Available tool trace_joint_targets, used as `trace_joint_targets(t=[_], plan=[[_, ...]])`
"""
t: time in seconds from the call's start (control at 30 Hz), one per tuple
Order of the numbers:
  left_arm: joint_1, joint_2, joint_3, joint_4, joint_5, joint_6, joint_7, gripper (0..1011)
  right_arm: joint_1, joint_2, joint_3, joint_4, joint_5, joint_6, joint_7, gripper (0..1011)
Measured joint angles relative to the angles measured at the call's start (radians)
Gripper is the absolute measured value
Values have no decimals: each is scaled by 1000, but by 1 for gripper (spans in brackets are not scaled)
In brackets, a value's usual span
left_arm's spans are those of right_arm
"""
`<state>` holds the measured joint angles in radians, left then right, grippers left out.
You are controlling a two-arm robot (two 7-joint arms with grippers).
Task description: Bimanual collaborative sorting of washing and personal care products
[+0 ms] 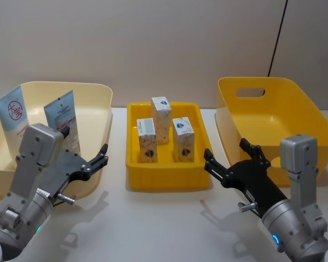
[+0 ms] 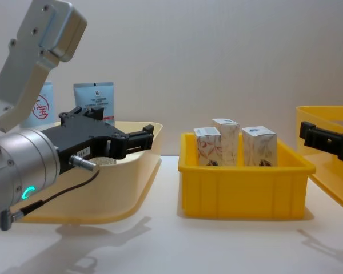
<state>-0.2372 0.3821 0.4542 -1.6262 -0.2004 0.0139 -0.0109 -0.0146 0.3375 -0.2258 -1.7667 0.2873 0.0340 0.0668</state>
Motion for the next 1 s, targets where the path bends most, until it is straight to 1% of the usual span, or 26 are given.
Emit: trace_joint_targets(t=[1.0], plan=[[0,0,0,0,0,0,0,1003,0,0,0,0,0,0,0,1001]])
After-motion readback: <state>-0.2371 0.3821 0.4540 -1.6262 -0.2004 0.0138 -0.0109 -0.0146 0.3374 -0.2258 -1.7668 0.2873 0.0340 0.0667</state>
